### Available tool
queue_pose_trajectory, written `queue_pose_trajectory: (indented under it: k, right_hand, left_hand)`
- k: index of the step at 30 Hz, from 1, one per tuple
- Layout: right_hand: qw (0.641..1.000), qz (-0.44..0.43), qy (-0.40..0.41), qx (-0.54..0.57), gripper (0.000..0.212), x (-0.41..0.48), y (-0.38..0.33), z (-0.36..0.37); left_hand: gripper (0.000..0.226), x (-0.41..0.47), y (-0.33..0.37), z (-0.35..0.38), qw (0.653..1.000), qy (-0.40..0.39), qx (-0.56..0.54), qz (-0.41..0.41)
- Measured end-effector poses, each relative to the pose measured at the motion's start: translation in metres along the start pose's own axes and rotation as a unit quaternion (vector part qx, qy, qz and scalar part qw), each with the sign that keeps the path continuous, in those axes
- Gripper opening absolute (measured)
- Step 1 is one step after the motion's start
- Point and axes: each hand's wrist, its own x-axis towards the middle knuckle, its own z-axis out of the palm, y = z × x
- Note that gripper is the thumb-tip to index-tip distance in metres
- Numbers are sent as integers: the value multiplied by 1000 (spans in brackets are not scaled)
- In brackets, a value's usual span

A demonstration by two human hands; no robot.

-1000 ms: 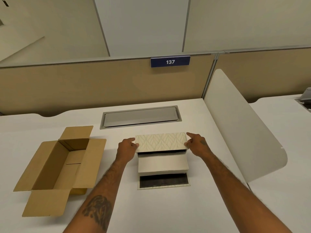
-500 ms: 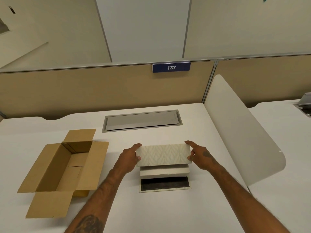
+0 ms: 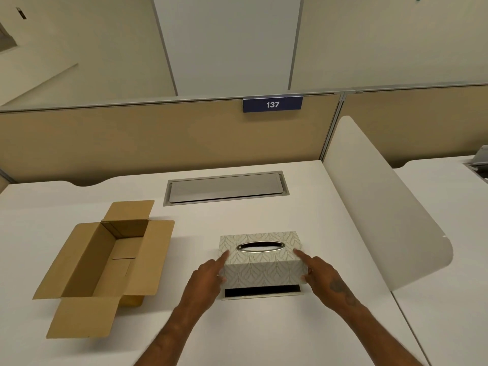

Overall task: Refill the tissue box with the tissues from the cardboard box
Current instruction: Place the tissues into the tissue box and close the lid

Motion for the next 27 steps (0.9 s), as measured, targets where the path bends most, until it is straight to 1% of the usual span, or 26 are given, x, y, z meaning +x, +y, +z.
queue_pose_trajectory:
  k: [2,8,11,13,15,17,21,23,25,27]
  right_hand:
    - [999,-24,17,-28,66,-11,-1,6]
    - [995,-30,43,-84,60,-31,-7,23]
    - [993,-20,50,-101,64,-38,-8,28]
    - [992,-36,58,-104,66,-39,-11,31]
    - [987,-62,89,-117,67,-40,-11,34]
    - [986,-67,98,-116,70,-39,-9,36]
    - [983,-70,127,-115,83,-38,-2,46]
    - [985,-57,121,-110,91,-39,0,49]
    - [981,-51,135,-133,91,-37,1,49]
    - [975,-64,128,-171,85,-34,2,50]
  left_hand:
    - [70,-7,-2,7,1000,5,10,1]
    - [65,-26,-8,32,998,34,59,10]
    - [68,-35,-9,40,996,52,73,27]
    - [70,-39,-6,42,994,50,91,36]
    - [71,-40,-4,43,992,52,113,36]
    - [73,-40,-4,42,989,53,130,38]
    - [76,-41,-3,41,989,57,131,38]
    - [76,-41,-3,43,989,62,131,35]
    - [75,-42,-4,43,989,65,129,33]
    - [74,-43,-5,44,989,68,128,30]
